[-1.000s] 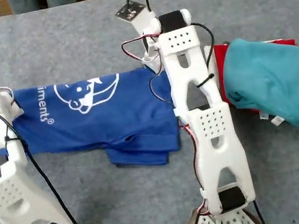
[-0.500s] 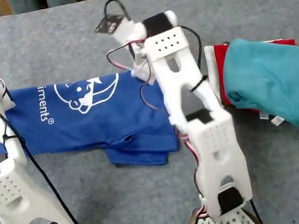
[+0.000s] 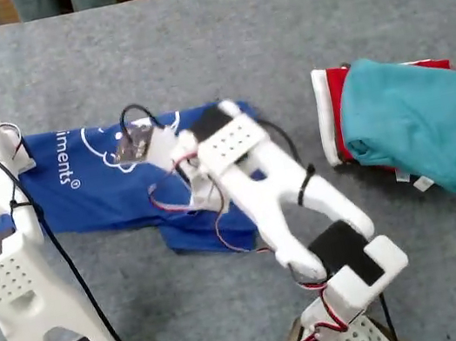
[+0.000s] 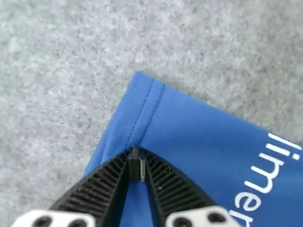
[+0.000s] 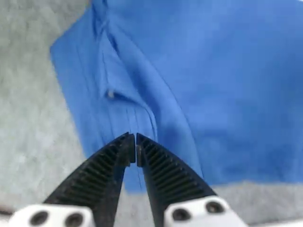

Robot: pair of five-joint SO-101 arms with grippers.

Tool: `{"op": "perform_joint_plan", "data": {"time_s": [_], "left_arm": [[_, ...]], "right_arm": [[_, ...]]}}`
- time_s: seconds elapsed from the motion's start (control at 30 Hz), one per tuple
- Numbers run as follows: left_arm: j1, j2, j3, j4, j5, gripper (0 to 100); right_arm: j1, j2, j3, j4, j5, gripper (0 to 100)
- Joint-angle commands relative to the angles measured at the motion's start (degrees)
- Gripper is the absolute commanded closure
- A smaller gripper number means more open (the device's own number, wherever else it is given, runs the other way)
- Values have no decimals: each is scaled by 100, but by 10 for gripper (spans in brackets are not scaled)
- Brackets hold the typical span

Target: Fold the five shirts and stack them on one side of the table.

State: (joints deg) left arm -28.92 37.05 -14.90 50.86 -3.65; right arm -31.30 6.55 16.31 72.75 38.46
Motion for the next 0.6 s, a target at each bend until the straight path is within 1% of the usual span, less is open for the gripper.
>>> {"op": "perform_joint_plan", "data": {"time_s": [0.0, 0.1, 0.27, 0.4, 0.57], "left_arm": [[-303, 176, -514, 255, 70, 970], [-277, 387, -804, 457, 44, 970], [-277, 677, -1332, 853, 44, 970], [-277, 862, -1587, 888, 44, 970], [-268, 888, -1622, 888, 44, 970]], "right_arm": [[-88, -303, 418, -1064, -308, 984], [-114, -303, 505, -1433, -457, 984], [-114, -312, 462, -1547, -598, 984], [-114, -215, 558, -1793, -598, 984], [-62, -251, 374, -1802, -914, 984]]}}
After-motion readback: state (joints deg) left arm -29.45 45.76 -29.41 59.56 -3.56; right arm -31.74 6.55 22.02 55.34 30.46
